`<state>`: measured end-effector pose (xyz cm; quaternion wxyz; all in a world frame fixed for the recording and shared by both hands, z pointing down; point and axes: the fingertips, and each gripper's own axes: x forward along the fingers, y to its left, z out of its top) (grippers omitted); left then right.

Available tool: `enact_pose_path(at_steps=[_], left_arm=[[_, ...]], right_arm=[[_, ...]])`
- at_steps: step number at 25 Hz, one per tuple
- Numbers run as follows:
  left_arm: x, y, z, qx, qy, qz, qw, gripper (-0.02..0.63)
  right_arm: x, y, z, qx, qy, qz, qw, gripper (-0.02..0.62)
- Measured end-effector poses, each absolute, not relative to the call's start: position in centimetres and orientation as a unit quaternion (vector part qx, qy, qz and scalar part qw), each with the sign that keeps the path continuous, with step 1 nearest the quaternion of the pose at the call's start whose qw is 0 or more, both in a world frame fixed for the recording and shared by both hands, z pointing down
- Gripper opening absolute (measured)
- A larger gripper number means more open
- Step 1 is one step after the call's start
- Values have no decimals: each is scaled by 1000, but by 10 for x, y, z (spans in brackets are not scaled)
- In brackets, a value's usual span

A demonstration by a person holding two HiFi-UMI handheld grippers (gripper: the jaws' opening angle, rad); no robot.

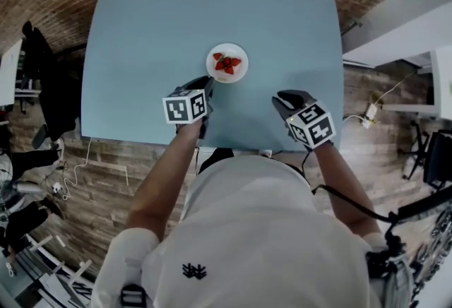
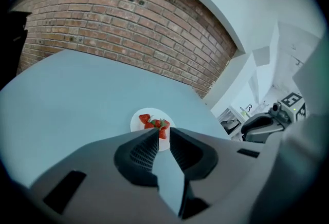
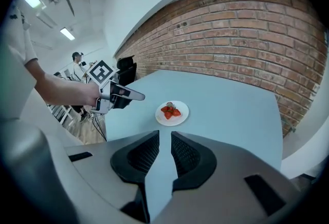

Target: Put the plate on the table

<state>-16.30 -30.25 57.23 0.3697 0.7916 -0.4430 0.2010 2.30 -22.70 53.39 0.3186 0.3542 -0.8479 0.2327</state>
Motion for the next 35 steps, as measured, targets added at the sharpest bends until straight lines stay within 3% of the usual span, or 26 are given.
enact_pose_path(at_steps=[15,35], left_arm=[[-123,-197,466,814,-480,132,298,61],[-51,-123,445,839,-455,130,270,61]], right_arm=[[53,-195,504,281,-893,168,308,75],[68,-149,490,221,-917,127,308,75]])
